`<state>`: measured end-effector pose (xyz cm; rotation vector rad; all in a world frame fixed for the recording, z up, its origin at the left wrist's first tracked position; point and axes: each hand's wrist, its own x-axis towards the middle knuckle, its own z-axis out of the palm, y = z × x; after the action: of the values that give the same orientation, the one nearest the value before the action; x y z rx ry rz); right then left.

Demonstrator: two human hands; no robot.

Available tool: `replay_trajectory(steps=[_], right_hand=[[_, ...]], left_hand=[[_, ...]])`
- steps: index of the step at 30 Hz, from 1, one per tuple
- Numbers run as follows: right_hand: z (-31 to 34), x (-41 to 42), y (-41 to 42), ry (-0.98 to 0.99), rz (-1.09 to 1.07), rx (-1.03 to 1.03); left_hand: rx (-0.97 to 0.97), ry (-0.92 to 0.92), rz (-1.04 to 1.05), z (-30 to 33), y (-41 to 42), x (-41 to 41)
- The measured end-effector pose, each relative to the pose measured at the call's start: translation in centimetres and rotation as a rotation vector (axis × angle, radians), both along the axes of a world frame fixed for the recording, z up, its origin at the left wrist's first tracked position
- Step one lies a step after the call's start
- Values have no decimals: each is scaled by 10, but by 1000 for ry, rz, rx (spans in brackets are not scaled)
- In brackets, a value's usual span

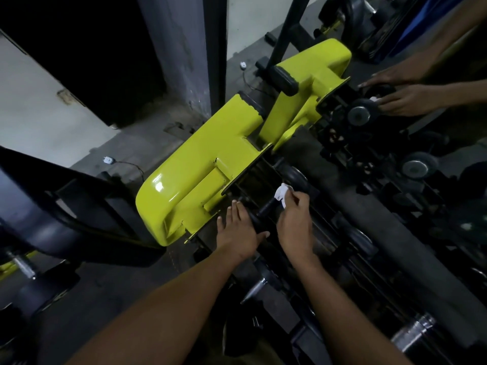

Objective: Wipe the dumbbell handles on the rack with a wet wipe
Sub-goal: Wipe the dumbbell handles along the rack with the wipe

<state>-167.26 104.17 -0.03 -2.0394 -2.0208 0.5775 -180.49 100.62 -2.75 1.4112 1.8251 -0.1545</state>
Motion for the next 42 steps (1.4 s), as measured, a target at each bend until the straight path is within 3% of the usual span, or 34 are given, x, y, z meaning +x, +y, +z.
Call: replay_trajectory(steps=[3, 7, 12, 15, 18, 27, 31, 36, 42], right_hand=[[3, -19, 3, 308, -372, -24], [-4, -35, 13, 480, -655, 7], [-6, -34, 35, 969, -1005, -292], [0, -19, 50, 1137, -985, -466], [-8, -10, 53, 1090, -912, -613], [-11, -3, 29, 821, -597, -752], [-22, -3, 12, 525, -410, -636], [1, -17, -4, -126, -31, -347], [4, -14, -11, -125, 291, -117]], left_hand=[[6, 8, -3, -2, 0, 0], [-11, 5, 4, -3, 0, 0], [-8, -3, -11, -1, 0, -2], [8, 1, -25, 0, -1, -2], [9, -6, -18, 0, 0, -2], [-9, -29, -16, 0, 1, -3], [-5, -35, -13, -1, 0, -4], [6, -45, 4, -3, 0, -3], [-39, -36, -8, 0, 1, -3]])
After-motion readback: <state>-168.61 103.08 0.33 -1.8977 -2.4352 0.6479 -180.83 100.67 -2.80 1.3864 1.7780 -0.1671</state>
